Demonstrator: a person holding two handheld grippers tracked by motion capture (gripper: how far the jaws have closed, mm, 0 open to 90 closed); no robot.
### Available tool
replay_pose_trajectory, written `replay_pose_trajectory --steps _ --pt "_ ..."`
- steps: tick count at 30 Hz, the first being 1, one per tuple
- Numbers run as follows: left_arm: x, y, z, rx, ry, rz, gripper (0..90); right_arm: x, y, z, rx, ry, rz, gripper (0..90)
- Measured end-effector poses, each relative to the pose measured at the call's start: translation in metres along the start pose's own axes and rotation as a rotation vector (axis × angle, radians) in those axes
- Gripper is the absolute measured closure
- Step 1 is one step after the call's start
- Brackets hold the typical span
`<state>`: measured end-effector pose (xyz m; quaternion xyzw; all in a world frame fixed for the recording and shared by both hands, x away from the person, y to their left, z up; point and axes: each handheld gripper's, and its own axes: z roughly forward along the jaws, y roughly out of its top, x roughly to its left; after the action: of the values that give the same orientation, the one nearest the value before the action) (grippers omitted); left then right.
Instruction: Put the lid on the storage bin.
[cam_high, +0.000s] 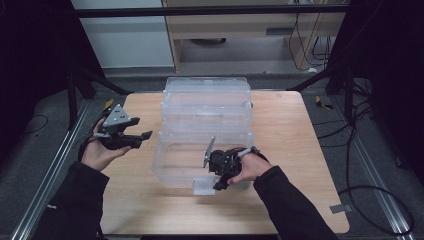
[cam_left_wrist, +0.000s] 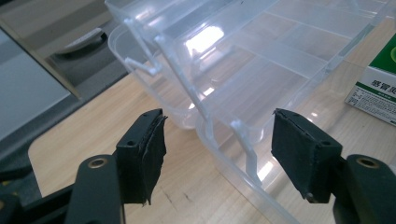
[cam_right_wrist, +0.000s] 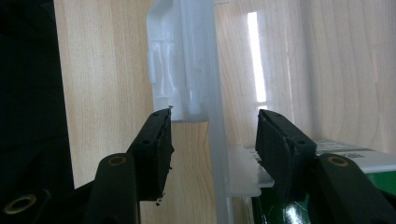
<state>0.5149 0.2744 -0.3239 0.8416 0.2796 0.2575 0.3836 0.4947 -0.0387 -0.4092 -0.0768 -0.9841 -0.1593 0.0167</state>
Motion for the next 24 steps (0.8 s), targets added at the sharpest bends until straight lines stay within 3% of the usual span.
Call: replay_pose_trajectory --steps 7,11,24 --pt "0.002 0.020 0.004 0.010 -0.042 0.069 34.5 0.001 0.000 0.000 0.003 -0.003 -0.002 46.5" --pt "0.005 0.030 0.006 -0.008 -0.052 0.098 35.3 0.001 0.000 0.000 0.002 -0.001 -0.001 46.5" --pt "0.005 0.067 0.025 0.027 -0.090 0.223 38.3 0.001 0.000 0.000 0.004 -0.006 -0.014 46.5"
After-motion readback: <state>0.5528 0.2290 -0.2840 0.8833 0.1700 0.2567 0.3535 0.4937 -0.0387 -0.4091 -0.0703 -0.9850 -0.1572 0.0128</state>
